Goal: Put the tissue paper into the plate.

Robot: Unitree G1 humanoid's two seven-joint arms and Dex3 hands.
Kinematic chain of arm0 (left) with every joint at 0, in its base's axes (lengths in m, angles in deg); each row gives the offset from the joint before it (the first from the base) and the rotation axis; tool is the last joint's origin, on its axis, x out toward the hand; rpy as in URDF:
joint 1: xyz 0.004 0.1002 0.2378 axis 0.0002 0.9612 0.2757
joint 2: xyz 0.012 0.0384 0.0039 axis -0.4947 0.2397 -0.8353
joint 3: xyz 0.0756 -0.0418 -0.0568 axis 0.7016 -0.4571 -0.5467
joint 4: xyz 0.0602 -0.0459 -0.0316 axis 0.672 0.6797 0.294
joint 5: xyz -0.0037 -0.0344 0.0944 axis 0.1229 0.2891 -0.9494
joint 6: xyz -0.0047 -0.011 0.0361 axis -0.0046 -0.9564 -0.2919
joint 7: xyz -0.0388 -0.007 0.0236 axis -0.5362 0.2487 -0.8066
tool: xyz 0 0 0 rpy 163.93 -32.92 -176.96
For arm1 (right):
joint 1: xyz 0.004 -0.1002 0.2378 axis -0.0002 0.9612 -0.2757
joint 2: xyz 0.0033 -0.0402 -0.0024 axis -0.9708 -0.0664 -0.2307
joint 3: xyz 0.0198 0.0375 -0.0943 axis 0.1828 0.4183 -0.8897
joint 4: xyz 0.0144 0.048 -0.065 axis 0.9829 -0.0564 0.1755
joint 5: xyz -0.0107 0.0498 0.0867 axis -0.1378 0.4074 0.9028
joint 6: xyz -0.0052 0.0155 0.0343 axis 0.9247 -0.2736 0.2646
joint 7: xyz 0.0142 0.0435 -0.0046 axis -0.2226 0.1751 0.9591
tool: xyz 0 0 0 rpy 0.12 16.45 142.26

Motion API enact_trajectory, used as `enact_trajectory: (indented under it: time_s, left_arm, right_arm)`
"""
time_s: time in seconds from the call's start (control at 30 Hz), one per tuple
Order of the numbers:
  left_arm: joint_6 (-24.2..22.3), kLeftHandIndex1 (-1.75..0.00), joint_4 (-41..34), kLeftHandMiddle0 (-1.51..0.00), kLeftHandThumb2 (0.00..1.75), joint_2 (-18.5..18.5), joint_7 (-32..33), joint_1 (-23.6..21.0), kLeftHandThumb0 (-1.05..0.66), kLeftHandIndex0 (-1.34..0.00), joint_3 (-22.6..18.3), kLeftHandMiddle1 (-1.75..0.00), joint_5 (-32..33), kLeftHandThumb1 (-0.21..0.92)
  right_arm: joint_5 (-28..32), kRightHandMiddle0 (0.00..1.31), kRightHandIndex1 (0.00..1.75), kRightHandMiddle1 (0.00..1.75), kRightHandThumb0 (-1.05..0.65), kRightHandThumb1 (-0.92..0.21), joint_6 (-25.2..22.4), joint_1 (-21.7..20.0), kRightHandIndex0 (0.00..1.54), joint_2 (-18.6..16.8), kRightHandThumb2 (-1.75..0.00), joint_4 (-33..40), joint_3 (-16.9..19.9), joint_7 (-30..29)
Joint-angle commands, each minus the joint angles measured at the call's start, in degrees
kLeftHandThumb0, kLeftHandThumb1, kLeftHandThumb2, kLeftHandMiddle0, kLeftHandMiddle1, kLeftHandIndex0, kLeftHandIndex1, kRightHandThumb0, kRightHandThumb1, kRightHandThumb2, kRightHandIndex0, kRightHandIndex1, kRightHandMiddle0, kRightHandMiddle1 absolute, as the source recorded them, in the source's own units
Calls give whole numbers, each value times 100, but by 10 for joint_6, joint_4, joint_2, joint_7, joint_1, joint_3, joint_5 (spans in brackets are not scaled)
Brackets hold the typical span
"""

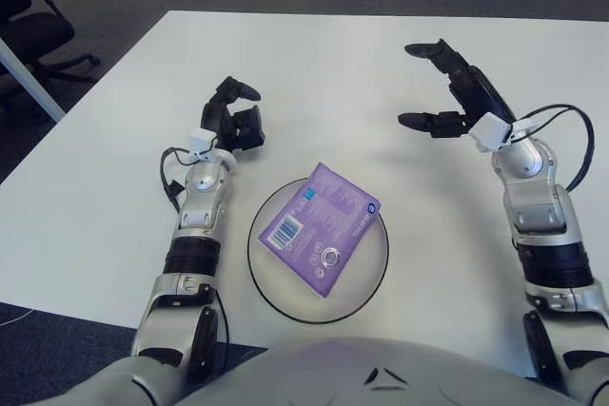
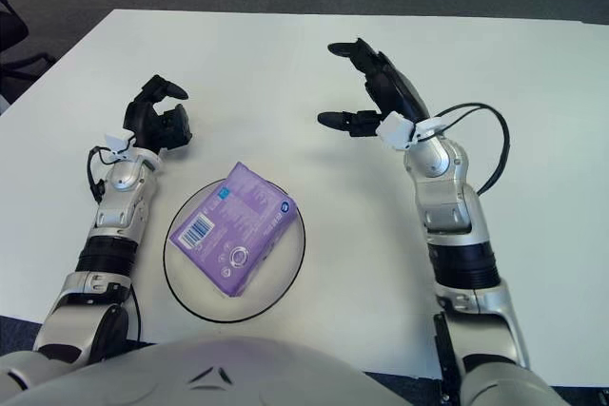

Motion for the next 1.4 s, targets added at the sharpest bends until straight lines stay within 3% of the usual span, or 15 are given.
enact_trajectory:
  time_s: [0.0,0.23,0.33,0.4,0.5,0.6,0.9,1.37]
  left_arm:
    - [9,-175,37,-130,119,37,1,79,-45,-53,10,-175,-3,43]
    - [12,-175,27,-130,118,37,-1,84,-44,-52,13,-175,-5,43]
    - [15,-175,27,-130,117,35,-4,84,-44,-52,12,-175,-4,44]
    - [17,-175,24,-130,117,35,-4,84,-44,-52,13,-175,-5,44]
    - [16,-175,18,-131,117,34,-2,84,-44,-52,13,-175,-6,44]
    - [15,-175,15,-131,117,34,-1,83,-44,-52,13,-175,-6,44]
    - [11,-175,4,-131,116,33,-5,86,-44,-52,15,-175,-4,44]
    - [-2,-175,-19,-131,116,31,-17,95,-44,-51,17,-175,1,45]
  right_arm:
    - [23,0,76,95,-66,-72,-44,0,12,-20,-66,18,16,-9]
    - [97,0,93,108,-51,-63,-108,-4,16,-63,-87,12,55,-17]
    - [131,0,99,120,-45,-59,-108,9,18,-87,-96,2,69,-25]
    - [152,0,103,137,-42,-58,-97,33,18,-107,-100,-9,76,-32]
    - [174,16,107,162,-38,-75,-86,58,18,-129,-76,-29,82,-45]
    - [185,22,109,171,-37,-79,-87,61,17,-134,-69,-40,84,-54]
    - [206,29,113,174,-37,-74,-126,57,20,-147,-77,-60,90,-93]
    - [227,31,125,175,-37,-73,-110,97,25,-174,-78,-80,88,-140]
